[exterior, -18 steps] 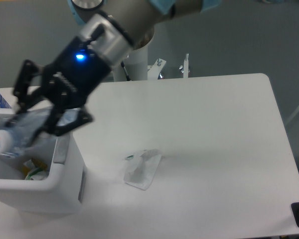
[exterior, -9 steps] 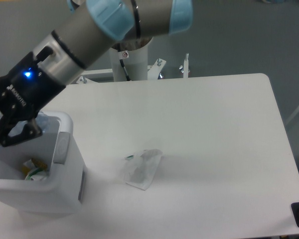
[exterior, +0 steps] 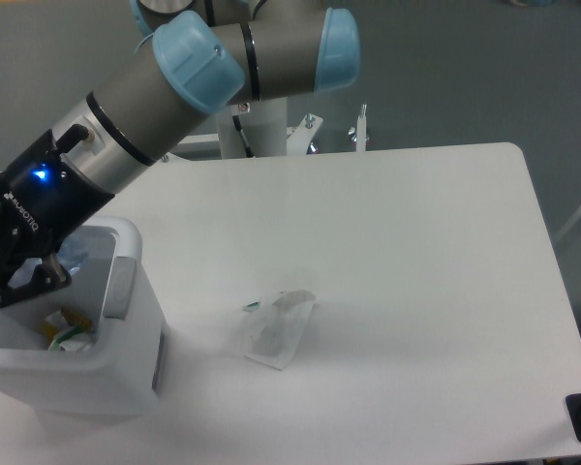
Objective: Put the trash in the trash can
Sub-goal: 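Open the gripper to drop the bottle into the bin, then move the open gripper back over the clear plastic bag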
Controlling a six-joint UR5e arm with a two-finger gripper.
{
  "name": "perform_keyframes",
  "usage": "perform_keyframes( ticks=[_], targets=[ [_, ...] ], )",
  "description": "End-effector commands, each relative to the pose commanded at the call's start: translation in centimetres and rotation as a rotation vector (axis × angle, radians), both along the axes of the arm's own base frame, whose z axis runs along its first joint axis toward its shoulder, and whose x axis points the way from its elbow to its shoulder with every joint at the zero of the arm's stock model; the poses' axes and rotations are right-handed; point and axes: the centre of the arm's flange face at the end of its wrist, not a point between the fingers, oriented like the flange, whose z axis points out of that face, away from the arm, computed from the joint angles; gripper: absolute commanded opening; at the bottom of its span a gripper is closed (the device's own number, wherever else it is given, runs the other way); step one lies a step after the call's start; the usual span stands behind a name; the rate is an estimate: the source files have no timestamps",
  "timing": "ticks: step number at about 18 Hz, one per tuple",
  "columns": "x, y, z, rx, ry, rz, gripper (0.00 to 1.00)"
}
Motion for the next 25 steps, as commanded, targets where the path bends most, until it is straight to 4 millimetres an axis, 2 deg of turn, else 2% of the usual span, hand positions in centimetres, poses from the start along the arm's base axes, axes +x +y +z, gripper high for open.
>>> perform_keyframes(
  ticks=[5,7,9,14,17,20,23,25],
  targets=[
    [0.2,-0.5,0.0,-0.006,-0.004,0.004,1.00],
    [-0.5,-1.0,0.3,-0.004,-0.001,0.020,1.00],
    [-3.2,-2.0,0.1,-0.011,-0.004,0.066,1.00],
    [-10.7,-6.4,-0.8,-0.025,-0.010,0.198,1.00],
    [-14.7,-8.7,-2.8,-0.041,-0.008,0.253,1.00],
    [-17.9,-11.0,-5.8,-0.048,0.028,0.276,1.00],
    [-21.0,-13.4,-8.5,-0.111,0.141,0.335,1.00],
    [-22.5,-14.3,-9.3,-0.174,0.235,0.378,1.00]
  ],
)
